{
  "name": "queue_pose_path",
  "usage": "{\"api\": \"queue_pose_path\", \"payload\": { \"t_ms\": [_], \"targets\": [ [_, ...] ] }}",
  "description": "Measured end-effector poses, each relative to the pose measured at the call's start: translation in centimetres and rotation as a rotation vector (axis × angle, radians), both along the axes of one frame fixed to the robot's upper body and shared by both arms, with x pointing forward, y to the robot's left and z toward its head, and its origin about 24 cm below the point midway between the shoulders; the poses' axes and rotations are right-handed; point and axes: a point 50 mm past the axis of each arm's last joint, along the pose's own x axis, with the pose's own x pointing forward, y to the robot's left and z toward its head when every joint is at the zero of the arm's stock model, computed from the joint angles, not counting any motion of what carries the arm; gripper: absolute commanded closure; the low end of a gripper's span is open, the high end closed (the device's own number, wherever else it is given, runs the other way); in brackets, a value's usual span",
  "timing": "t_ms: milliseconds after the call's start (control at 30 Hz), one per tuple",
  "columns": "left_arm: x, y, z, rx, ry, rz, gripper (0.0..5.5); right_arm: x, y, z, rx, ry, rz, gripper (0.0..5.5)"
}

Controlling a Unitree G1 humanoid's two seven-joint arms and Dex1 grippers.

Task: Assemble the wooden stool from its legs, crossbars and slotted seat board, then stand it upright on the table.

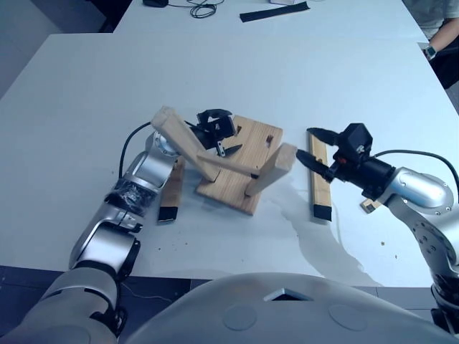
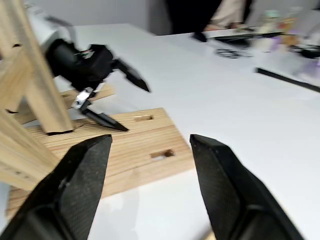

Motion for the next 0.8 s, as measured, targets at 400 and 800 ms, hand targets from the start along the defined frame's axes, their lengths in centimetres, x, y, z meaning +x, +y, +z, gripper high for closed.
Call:
{"api": "queue_pose_path", "payload": {
  "t_ms": [400, 800],
  "targets": [
    [-0.2, 0.7, -0.8, -0.187, -0.003, 0.305, 0.72, 1.5, 1.6, 5.2, 0.292, -0.251, -0.119, 2.61],
    [0.4, 3.1, 8.6, -0.488, -0.250, 0.442, 0.72, 1.3, 3.8, 11.9, 0.520, -0.393, 0.025, 2.05]
  ]
}}
